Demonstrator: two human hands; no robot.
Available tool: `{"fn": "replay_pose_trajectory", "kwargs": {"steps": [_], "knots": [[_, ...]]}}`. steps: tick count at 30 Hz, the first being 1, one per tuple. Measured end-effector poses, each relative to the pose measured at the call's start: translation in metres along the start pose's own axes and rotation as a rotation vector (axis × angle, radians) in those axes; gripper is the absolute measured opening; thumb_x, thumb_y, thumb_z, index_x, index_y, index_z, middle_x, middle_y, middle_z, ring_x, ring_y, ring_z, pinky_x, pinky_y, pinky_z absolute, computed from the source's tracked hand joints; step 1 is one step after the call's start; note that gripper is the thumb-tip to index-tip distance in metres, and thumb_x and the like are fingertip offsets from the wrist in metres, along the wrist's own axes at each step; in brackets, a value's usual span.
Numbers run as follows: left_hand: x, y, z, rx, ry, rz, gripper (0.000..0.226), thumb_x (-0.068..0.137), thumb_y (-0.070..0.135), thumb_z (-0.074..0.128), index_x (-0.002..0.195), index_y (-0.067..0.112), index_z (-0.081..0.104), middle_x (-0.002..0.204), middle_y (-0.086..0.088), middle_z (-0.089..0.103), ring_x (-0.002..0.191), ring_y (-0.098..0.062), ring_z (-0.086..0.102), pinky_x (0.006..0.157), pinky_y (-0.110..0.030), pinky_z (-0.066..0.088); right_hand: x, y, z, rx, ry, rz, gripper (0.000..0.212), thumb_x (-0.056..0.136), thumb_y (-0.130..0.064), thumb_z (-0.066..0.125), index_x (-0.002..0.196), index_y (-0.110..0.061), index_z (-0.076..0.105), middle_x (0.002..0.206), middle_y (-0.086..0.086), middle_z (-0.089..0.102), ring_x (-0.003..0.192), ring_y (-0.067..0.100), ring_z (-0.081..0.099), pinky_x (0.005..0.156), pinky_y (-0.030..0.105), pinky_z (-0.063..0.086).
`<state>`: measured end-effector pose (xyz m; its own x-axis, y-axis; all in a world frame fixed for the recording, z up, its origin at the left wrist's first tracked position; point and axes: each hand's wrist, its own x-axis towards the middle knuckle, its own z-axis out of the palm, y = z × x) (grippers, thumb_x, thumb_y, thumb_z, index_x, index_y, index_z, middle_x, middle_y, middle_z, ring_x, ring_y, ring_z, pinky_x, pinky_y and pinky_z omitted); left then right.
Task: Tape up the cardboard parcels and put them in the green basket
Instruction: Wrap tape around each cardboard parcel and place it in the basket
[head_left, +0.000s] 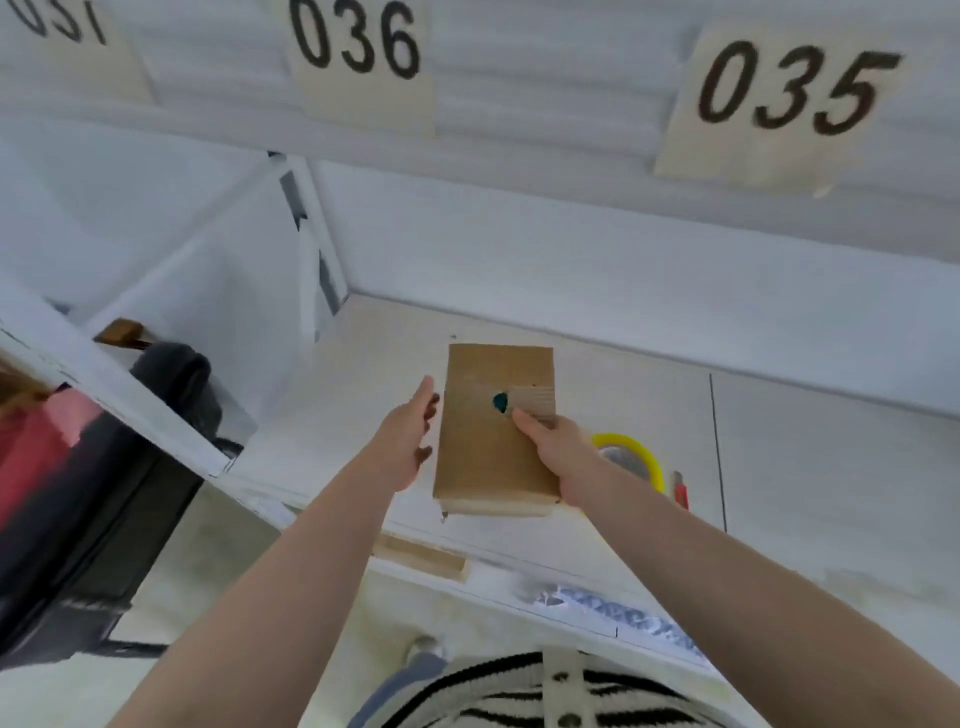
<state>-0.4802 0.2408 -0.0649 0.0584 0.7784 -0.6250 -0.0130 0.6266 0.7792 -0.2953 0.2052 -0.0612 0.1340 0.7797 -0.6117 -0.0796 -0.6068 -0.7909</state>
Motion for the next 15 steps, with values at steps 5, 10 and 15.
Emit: {"fn": "replay_pose_trajectory", "kwargs": {"steps": [5,10,15], "knots": [[0.007,-0.017,0.008,0.274,-0.139,0.054,0.059,0.098,0.048,0.053,0.148,0.022,0.036,0.14,-0.002,0.053,0.118,-0.021,0.056,0.099,-0.039,0.049,0.006,0.03,0.027,-0.099,0.191,0.055,0.05,0.091,-0.046,0.063,0.127,-0.012,0.057,0.117,0.009,0.065,0.105,0.028,0.063,0.095,0.044,0.052],[0.015,-0.023,0.018,0.364,-0.075,0.163,0.049,0.104,0.028,0.047,0.15,0.024,0.032,0.143,-0.001,0.051,0.126,-0.025,0.052,0.109,-0.046,0.042,0.006,0.038,0.027,-0.176,0.356,0.004,0.051,0.091,-0.05,0.061,0.125,-0.013,0.055,0.115,0.007,0.065,0.102,0.025,0.062,0.084,0.036,0.052],[0.017,-0.026,0.025,0.378,-0.084,0.164,0.047,0.104,0.026,0.046,0.149,0.027,0.033,0.142,0.001,0.052,0.127,-0.025,0.051,0.109,-0.041,0.04,0.001,0.044,0.0,-0.442,0.589,-0.141,0.042,0.1,-0.038,0.048,0.132,-0.01,0.052,0.13,0.01,0.058,0.118,0.029,0.054,0.091,0.035,0.042]]}}
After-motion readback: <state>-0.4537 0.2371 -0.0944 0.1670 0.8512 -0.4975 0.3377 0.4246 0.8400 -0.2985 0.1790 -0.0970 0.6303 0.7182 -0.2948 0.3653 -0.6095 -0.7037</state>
